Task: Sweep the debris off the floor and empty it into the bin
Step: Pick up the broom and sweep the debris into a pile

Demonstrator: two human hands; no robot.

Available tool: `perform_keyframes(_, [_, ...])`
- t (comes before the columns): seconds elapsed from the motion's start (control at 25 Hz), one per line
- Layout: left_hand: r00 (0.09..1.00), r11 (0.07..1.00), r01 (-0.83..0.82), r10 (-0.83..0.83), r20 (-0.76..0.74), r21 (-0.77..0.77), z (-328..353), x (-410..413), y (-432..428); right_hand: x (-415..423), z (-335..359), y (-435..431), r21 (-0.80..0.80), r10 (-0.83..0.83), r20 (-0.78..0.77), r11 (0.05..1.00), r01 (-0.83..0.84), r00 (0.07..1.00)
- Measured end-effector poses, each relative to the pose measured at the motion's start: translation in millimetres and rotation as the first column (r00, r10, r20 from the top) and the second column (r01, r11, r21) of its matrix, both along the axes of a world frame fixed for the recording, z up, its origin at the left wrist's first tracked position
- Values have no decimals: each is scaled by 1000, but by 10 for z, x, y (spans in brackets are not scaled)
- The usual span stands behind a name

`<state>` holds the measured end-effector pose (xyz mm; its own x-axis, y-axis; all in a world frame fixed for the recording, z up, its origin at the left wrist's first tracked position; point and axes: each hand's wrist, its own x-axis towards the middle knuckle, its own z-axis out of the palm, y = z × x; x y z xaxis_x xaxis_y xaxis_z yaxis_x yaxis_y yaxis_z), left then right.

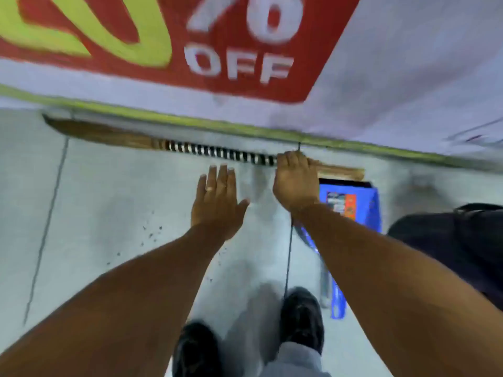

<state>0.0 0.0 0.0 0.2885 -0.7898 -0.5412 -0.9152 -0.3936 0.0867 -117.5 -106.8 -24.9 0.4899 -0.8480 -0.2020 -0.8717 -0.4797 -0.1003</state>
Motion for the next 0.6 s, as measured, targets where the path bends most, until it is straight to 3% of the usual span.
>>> perform_keyframes(0.12, [999,995,22,-19,27,-97,-705,48,-219,244,-691,-201,196,34,-166,981,0,985])
perform_keyframes(0.28, [998,992,57,-52,39,-116,-1139,169,-201,366,-975,-392,115,49,-260,993,-20,964])
perform_keyframes(0.36, [1000,998,22,-22,6,-60,-1005,171,-24,378,-705,-392,128,151,-228,984,-124,962])
perform_keyframes(0.48, [997,996,-21,28,-70,91,-424,91,386,269,-51,-245,313,369,-156,898,-309,916])
perform_keyframes(0.6, [989,977,-60,86,-119,206,406,28,800,-1,603,-4,467,280,-164,867,-175,946])
